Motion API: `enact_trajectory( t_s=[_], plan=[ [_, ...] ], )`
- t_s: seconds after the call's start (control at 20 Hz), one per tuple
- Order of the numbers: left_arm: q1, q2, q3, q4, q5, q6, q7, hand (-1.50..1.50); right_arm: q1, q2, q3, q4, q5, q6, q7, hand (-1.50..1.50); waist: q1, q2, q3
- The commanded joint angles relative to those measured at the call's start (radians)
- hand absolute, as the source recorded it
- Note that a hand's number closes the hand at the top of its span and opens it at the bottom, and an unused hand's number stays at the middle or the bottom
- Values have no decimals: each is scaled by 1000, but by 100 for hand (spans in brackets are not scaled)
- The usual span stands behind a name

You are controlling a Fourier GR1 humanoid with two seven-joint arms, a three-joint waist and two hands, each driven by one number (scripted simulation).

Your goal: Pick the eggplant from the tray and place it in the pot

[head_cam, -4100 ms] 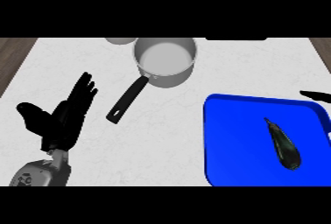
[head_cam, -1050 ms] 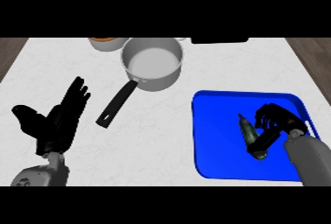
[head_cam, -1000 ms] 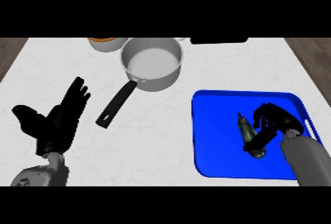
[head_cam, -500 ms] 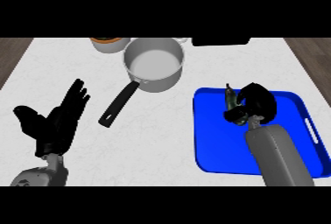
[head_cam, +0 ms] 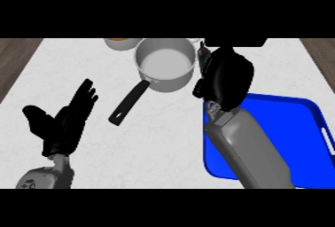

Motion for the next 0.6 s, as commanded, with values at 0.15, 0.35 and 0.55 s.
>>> enact_trajectory(
  t_s=[0.15,0.35,0.55],
  plan=[
    [-53,-23,-37,-6,-8,-3,12,0,-268,17,132,-51,85,149,349,150,48,24,7],
    [-45,-26,-49,-15,-7,-12,14,0,-387,17,55,38,51,183,351,150,78,36,7],
    [-76,-15,-30,2,0,-18,14,0,-437,17,-20,110,27,163,352,150,77,43,8]
  ],
)
